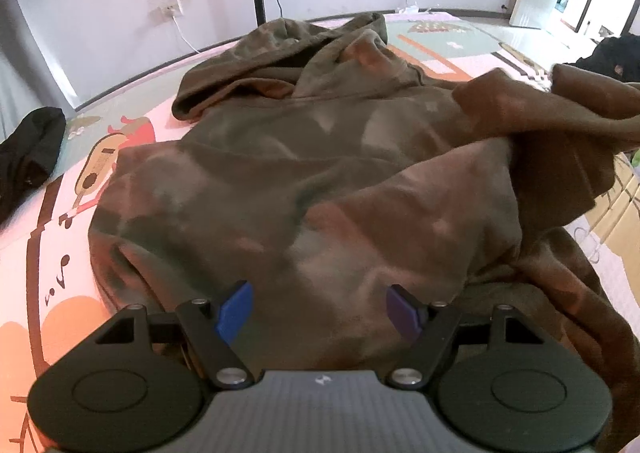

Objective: Fold clothes

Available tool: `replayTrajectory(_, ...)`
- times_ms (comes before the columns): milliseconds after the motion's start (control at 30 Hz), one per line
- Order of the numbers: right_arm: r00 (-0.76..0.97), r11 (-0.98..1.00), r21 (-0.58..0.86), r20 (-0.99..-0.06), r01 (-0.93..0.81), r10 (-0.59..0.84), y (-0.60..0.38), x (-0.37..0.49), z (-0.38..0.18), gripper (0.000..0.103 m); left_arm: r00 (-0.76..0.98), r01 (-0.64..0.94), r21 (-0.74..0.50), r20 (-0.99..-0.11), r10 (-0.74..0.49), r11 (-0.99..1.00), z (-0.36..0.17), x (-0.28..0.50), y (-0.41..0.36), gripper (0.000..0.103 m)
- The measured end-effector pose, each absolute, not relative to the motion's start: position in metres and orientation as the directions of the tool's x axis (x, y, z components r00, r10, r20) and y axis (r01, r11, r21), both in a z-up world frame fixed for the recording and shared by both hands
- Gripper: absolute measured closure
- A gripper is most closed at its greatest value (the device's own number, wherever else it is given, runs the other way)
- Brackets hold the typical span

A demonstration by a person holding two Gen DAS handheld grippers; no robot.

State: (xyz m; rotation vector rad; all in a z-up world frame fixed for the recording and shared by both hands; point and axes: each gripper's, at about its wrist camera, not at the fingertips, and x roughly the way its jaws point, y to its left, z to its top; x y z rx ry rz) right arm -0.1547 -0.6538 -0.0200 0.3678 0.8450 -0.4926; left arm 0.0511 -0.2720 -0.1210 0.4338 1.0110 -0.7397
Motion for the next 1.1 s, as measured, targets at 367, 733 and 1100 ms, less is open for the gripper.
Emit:
replayTrajectory(367, 0.382, 0.674, -0.074, -0.775, 0.735, -0.502, -0.716, -0.214, -0.041, 0.099, 0.313, 0.762, 0.019, -0.886, -0.343, 0.647, -0.129, 0.042, -0.291, 0.027)
replayTrajectory(733, 0.16, 0.584, -0.191, -0.853, 0.789, -0.496, -0.735, -0.257, -0.102, 0.099, 0.302, 0.789, 0.034, -0.891, -0.338, 0.613, -0.135, 0.037, -0.313, 0.027)
replayTrajectory(1100, 0.245, 0.64, -0.137, -0.848, 0.756, -0.471, -0.713, -0.244, -0.081, 0.074, 0.293, 0.807, 0.041, -0.894, -0.339, 0.589, -0.14, 0.035, -0.331, 0.027)
